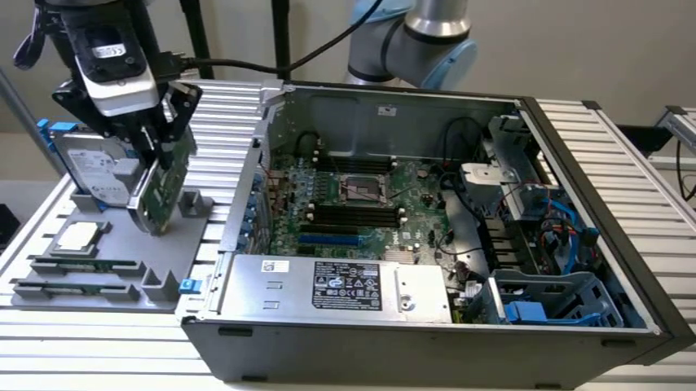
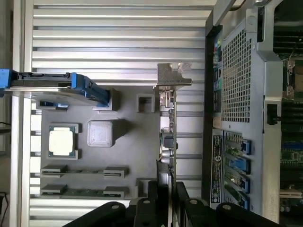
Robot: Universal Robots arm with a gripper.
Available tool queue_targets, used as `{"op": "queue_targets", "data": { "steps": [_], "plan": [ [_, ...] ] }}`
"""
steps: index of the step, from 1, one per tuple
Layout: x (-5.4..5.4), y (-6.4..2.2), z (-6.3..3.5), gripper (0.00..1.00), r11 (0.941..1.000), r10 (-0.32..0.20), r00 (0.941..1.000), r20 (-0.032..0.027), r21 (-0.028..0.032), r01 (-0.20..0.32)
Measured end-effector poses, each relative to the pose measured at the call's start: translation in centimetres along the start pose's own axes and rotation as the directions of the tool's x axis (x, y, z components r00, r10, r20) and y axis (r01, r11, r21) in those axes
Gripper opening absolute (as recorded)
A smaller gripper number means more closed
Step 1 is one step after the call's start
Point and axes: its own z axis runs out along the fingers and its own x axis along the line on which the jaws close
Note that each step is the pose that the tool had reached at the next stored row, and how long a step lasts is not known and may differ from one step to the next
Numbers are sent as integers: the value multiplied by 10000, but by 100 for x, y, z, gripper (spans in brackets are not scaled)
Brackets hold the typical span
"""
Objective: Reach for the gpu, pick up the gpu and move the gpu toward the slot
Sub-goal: 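Pick up the gpu and move the gpu toward the slot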
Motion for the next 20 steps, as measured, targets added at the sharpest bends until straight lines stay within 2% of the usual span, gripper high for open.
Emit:
{"op": "queue_targets", "data": {
  "steps": [6,15,20],
  "plan": [
    [-226,-7,-271,26,10000,-11,10000,-28,-18,11],
    [-624,-13,-677,26,10000,-36,10000,-90,-93,35],
    [-851,-13,-791,26,9999,-36,9999,-147,-150,34]
  ]
}}
